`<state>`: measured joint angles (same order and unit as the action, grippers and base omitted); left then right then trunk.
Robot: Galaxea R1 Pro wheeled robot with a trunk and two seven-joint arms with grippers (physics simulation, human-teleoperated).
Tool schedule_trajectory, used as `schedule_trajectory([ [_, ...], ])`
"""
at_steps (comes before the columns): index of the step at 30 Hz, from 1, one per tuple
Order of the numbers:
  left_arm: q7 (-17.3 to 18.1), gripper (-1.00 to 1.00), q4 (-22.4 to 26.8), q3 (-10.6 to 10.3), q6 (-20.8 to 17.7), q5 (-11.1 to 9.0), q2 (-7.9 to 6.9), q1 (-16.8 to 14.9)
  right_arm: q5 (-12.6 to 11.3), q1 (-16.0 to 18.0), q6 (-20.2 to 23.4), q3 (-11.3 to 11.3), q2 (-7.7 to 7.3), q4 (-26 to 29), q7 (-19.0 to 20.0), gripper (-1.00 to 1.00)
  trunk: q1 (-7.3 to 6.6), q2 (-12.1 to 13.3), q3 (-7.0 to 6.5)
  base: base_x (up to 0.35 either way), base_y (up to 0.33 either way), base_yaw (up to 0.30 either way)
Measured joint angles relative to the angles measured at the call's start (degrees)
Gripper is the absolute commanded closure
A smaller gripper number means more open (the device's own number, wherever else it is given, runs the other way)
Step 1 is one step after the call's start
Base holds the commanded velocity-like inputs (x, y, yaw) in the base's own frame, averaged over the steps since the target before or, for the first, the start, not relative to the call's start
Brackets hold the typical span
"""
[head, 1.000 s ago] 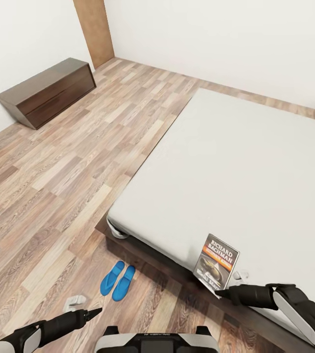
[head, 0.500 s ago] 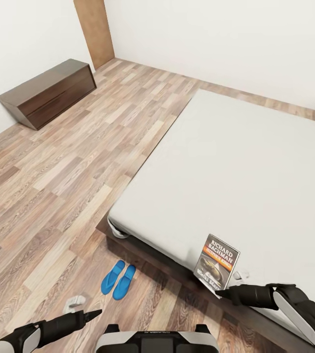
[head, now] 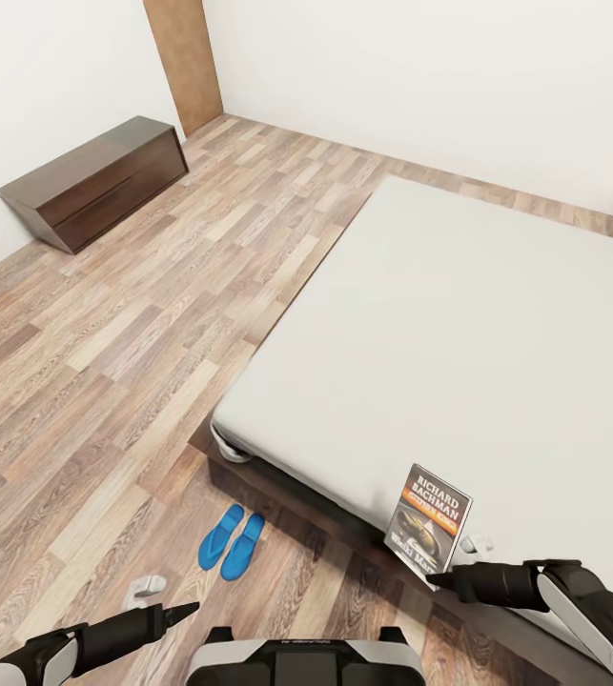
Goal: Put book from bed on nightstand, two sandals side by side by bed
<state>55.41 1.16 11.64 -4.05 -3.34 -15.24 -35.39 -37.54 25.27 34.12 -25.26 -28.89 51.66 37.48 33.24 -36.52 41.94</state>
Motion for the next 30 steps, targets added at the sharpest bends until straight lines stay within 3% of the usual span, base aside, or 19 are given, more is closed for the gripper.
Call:
schedule_trajectory([
  [30, 0.01, -1.00, 0.00, 0.00, 0.00, 0.06, 0.12, 0.02, -0.39, 0.00, -0.01, 0.00, -0.06, 0.78, 0.09, 1.00, -6.60, 12.06, -5.40, 0.000, 0.000, 0.000],
])
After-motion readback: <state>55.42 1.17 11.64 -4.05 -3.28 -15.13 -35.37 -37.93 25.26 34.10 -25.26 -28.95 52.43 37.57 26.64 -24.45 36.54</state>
